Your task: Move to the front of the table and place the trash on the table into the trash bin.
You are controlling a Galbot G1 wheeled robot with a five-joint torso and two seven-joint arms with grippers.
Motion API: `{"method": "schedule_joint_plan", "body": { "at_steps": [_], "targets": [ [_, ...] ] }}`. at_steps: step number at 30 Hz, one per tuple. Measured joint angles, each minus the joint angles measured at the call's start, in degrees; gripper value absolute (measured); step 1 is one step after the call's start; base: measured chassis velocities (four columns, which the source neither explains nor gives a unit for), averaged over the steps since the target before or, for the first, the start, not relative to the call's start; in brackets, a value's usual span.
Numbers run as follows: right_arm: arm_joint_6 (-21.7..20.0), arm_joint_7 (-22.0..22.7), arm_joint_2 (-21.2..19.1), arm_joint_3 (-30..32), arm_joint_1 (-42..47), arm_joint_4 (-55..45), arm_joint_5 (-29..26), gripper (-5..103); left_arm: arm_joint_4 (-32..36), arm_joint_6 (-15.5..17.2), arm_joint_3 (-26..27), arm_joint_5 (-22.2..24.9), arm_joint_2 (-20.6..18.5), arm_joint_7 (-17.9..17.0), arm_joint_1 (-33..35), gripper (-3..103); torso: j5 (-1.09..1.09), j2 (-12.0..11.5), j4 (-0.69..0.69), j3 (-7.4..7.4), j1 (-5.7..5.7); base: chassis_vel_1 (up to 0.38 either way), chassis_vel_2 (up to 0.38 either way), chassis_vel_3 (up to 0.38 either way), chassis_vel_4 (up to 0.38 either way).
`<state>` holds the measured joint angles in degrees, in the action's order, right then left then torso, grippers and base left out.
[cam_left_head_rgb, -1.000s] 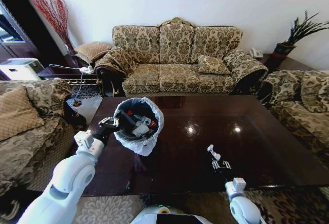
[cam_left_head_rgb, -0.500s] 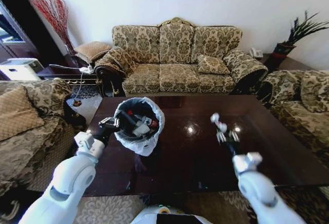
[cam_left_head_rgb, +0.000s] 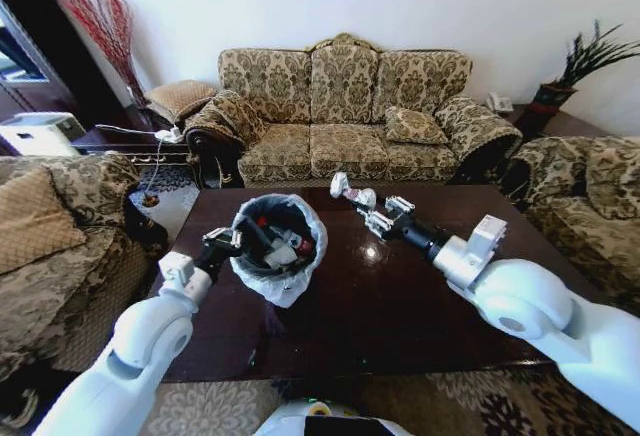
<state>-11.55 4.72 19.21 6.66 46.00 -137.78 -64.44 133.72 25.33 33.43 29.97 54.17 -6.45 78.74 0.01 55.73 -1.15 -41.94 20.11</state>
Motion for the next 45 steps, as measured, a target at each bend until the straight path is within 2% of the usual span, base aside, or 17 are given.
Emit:
{"method": "schedule_joint_plan", "body": {
  "at_steps": [4, 12, 14, 15, 17, 18, 20, 21, 24, 27, 32, 39, 40, 41, 43, 44, 45],
  "targets": [
    [0.0, -3.2, -0.6, -1.7, -3.3, 0.0, -1.2, 37, -0.4, 0.3, -1.1, -0.1, -0.1, -0.1, -0.7, 1, -0.01, 0.0, -0.06, 0.00, 0.00, 0.000, 0.000, 0.000, 0.000],
    [0.4, -3.9, 2.2, -11.7, -13.1, 4.4, -1.0, 37, -1.2, 0.8, -2.6, -0.1, 0.1, -0.3, -1.9, 1, 0.00, 0.0, -0.03, 0.01, -0.01, 0.000, 0.000, 0.000, 0.000],
    [2.6, -5.6, 5.9, -17.3, -17.3, 11.8, 3.3, 37, -1.7, 0.8, -2.5, -0.1, 0.1, -0.3, -1.8, 1, -0.01, 0.0, -0.03, 0.00, -0.01, 0.000, 0.000, 0.000, 0.000],
    [2.6, -5.6, 5.9, -17.3, -17.3, 11.8, 3.3, 37, -1.7, 0.8, -2.5, -0.1, 0.1, -0.3, -1.8, 1, -0.01, 0.0, -0.03, 0.00, -0.01, 0.000, 0.000, 0.000, 0.000],
    [4.1, -6.0, 10.2, -22.7, -22.8, 16.7, 6.0, 37, -2.2, 0.8, -2.3, -0.1, 0.0, -0.3, -1.8, 1, 0.03, 0.0, -0.04, 0.00, -0.01, 0.000, 0.000, 0.000, 0.000],
    [4.1, -6.0, 10.2, -22.7, -22.8, 16.7, 6.0, 37, -2.2, 0.8, -2.3, -0.1, 0.0, -0.3, -1.8, 1, 0.03, 0.0, -0.04, 0.00, -0.01, 0.000, 0.000, 0.000, 0.000],
    [4.2, -4.7, 14.8, -29.3, -31.4, 18.7, 5.4, 37, -2.9, 0.8, -2.2, -0.1, -0.1, -0.3, -2.0, 1, -0.01, 0.0, -0.05, 0.00, 0.00, 0.000, 0.000, 0.000, 0.000],
    [4.2, -4.7, 14.8, -29.3, -31.4, 18.7, 5.4, 37, -2.9, 0.8, -2.2, -0.1, -0.1, -0.3, -2.0, 1, -0.01, 0.0, -0.05, 0.00, 0.00, 0.000, 0.000, 0.000, 0.000],
    [4.2, -2.4, 18.7, -35.0, -37.7, 18.4, 4.4, 37, -3.9, 0.8, -2.1, -0.1, 0.2, -0.3, -2.3, 1, -0.05, 0.0, -0.10, 0.00, 0.01, 0.000, 0.000, 0.000, 0.000],
    [3.6, -0.7, 18.8, -36.4, -38.1, 15.8, 3.0, 37, -4.5, 0.7, -2.1, -0.1, 0.4, -0.3, -2.4, 1, -0.05, 0.0, -0.08, 0.00, 0.01, 0.000, 0.000, 0.000, 0.000],
    [2.3, -1.4, 15.1, -37.6, -34.5, 8.7, 3.0, 37, -5.7, 0.6, -2.0, 0.2, 0.5, -0.5, -3.6, 1, -0.01, 0.0, 0.00, 0.01, -0.02, 0.000, 0.000, 0.000, 0.000],
    [1.2, -1.5, 14.9, -38.8, -33.7, 8.3, 5.5, 35, -5.5, 1.1, -2.3, 0.9, 0.8, -1.3, -4.3, 1, -0.02, 0.0, -0.06, 0.01, -0.01, 0.000, 0.000, 0.000, 0.000],
    [1.1, -1.4, 15.1, -39.1, -33.6, 9.0, 6.1, 40, -5.1, 1.3, -2.3, 0.9, 0.9, -1.3, -4.2, 1, -0.02, 0.0, -0.06, 0.01, -0.01, 0.000, 0.000, 0.000, 0.000],
    [1.1, -1.4, 15.1, -39.1, -33.6, 9.0, 6.1, 40, -5.1, 1.3, -2.3, 0.9, 0.9, -1.3, -4.2, 1, -0.02, 0.0, -0.06, 0.01, -0.01, 0.000, 0.000, 0.000, 0.000],
    [1.1, -1.1, 15.4, -39.2, -33.6, 10.0, 7.0, 50, -4.3, 1.3, -1.9, 1.0, 1.0, -1.2, -3.7, 1, -0.01, 0.0, -0.04, 0.01, -0.01, 0.000, 0.000, 0.000, 0.000],
    [1.1, -1.1, 15.4, -39.2, -33.6, 10.0, 7.0, 50, -4.3, 1.3, -1.9, 1.0, 1.0, -1.2, -3.7, 1, -0.01, 0.0, -0.04, 0.01, -0.01, 0.000, 0.000, 0.000, 0.000],
    [1.0, -1.2, 15.4, -39.1, -33.6, 10.1, 7.1, 56, -4.2, 1.3, -1.7, 1.0, 1.0, -1.2, -3.6, 1, 0.00, 0.0, -0.04, 0.01, -0.01, 0.000, 0.000, 0.000, 0.000]
  ]
}}
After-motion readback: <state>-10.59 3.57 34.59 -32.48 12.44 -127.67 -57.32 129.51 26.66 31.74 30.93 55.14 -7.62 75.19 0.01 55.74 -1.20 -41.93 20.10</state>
